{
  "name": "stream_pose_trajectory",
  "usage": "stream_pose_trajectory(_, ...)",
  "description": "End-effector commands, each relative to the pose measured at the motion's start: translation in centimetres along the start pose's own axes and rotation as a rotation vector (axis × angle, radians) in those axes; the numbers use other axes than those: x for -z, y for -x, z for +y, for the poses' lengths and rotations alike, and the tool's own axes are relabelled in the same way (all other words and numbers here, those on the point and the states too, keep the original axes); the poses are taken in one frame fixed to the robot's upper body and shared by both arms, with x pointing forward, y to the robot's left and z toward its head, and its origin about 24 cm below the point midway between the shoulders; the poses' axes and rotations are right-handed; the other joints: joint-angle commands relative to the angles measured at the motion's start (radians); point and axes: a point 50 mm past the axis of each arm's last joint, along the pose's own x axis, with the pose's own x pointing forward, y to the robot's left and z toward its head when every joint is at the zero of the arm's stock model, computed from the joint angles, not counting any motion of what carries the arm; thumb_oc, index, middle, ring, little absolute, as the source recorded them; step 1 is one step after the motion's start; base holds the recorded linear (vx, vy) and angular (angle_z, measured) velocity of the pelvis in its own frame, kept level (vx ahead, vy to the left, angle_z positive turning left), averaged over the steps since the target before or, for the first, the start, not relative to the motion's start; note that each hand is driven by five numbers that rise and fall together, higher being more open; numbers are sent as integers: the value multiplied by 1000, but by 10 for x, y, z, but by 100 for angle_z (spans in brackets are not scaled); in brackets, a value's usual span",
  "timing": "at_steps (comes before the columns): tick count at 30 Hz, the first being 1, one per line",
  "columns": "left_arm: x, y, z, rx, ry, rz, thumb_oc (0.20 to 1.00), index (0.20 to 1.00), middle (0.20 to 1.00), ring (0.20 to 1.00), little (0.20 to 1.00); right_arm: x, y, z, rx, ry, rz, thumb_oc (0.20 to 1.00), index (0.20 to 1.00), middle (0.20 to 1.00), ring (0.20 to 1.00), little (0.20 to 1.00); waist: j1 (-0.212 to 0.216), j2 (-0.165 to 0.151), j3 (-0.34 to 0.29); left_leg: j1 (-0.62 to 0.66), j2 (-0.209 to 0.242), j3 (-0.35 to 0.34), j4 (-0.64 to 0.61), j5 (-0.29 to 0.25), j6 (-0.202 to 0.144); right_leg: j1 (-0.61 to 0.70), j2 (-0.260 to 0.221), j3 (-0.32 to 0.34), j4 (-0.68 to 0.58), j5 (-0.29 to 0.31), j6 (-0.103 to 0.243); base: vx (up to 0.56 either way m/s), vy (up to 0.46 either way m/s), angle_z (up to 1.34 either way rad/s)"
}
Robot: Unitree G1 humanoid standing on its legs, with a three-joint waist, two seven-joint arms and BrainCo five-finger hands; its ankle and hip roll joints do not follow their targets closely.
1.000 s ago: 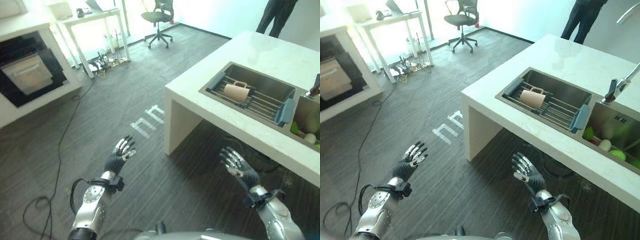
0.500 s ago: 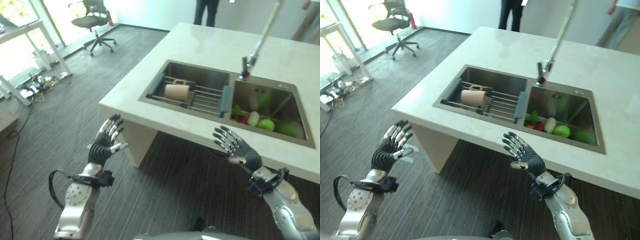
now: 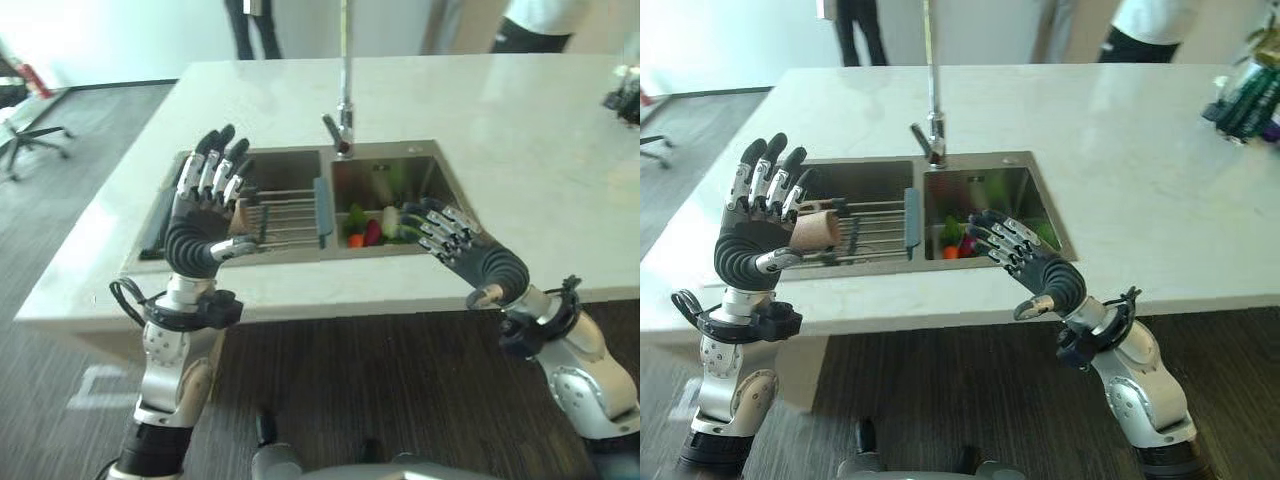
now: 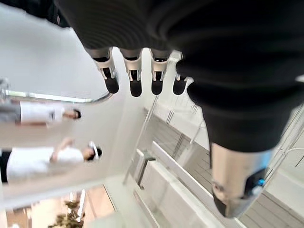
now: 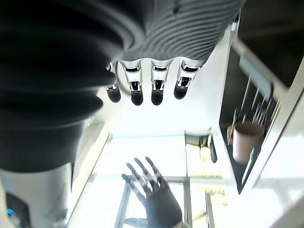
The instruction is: Place the dishes in the dishwasher.
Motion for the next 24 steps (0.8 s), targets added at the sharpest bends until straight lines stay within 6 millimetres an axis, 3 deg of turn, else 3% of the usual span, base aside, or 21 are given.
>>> stream_pose_trajectory(1,-29,7,3,17,8,-126,1000,1000,1000,1000,1000,-31,-9,2,-45,68,-150,1000,1000,1000,1000,1000,48,20,-40,80,-50,9,1,37,15,50,-210,-39,103,-97,158,487,587,-53)
stream_pose_trajectory(2,-29,3,5,44,9,-123,1000,1000,1000,1000,1000,-29,-5,3,-2,86,-146,1000,1000,1000,1000,1000,44,22,-51,96,-81,23,1,9,24,51,-267,-69,124,-81,199,439,550,-44)
stream_pose_trajectory(5,-28,-3,1,77,20,-119,1000,1000,1000,1000,1000,-30,0,3,40,74,-160,1000,1000,1000,1000,1000,43,15,-57,98,-139,6,1,-12,50,43,-307,-68,164,-38,231,286,382,-6)
stream_pose_trajectory(7,-27,-5,0,91,22,-117,1000,1000,1000,1000,1000,-29,3,3,61,79,-168,1000,1000,1000,1000,1000,40,11,-57,100,-178,-10,1,-25,75,19,-330,-57,223,2,231,223,324,20)
stream_pose_trajectory(8,-27,-6,0,104,25,-115,1000,1000,1000,1000,1000,-27,6,4,80,77,-168,1000,1000,1000,1000,1000,40,12,-56,109,-213,-29,1,-40,106,-7,-343,-48,311,39,226,245,332,22)
stream_pose_trajectory(11,-28,-6,-1,110,-1,-114,1000,1000,1000,1000,1000,-25,8,2,113,57,-170,1000,1000,1000,1000,1000,38,8,-58,118,-240,-39,1,-56,130,-60,-325,-29,366,65,218,193,188,27)
stream_pose_trajectory(12,-30,-8,-2,121,-19,-120,1000,1000,1000,1000,1000,-25,8,0,129,47,-178,1000,1000,1000,1000,1000,36,2,-57,116,-242,-46,1,-60,129,-84,-272,-24,300,45,205,131,18,17)
stream_pose_trajectory(14,-31,-9,-3,122,-27,-121,1000,1000,1000,1000,1000,-26,8,-1,135,56,-178,1000,1000,1000,1000,1000,37,-4,-55,118,-239,-46,1,-66,124,-92,-240,-32,195,34,198,92,-92,4)
stream_pose_trajectory(15,-32,-12,-3,109,-32,-123,1000,1000,1000,1000,1000,-27,6,-3,143,71,-180,1000,1000,1000,1000,1000,37,-14,-50,121,-232,-39,1,-79,116,-98,-230,-44,79,61,202,69,-142,9)
stream_pose_trajectory(18,-31,-16,-4,99,-68,-105,1000,1000,1000,1000,1000,-29,4,-6,156,87,-188,1000,1000,1000,1000,1000,32,-29,-39,118,-217,-40,1,-91,112,-113,-232,-23,47,98,210,37,-207,28)
stream_pose_trajectory(21,-29,-15,-7,104,-138,-70,1000,1000,1000,1000,1000,-33,3,-10,182,107,-165,1000,1000,1000,1000,1000,50,-34,-53,101,-193,-22,1,-80,89,-74,-217,-67,-12,71,205,3,-137,59)
stream_pose_trajectory(24,-26,-13,-5,102,-192,-22,1000,1000,1000,1000,1000,-34,5,-12,190,104,-147,1000,1000,1000,1000,1000,54,-33,-65,102,-187,-12,1,-79,83,-60,-208,-67,-12,52,196,43,-53,16)
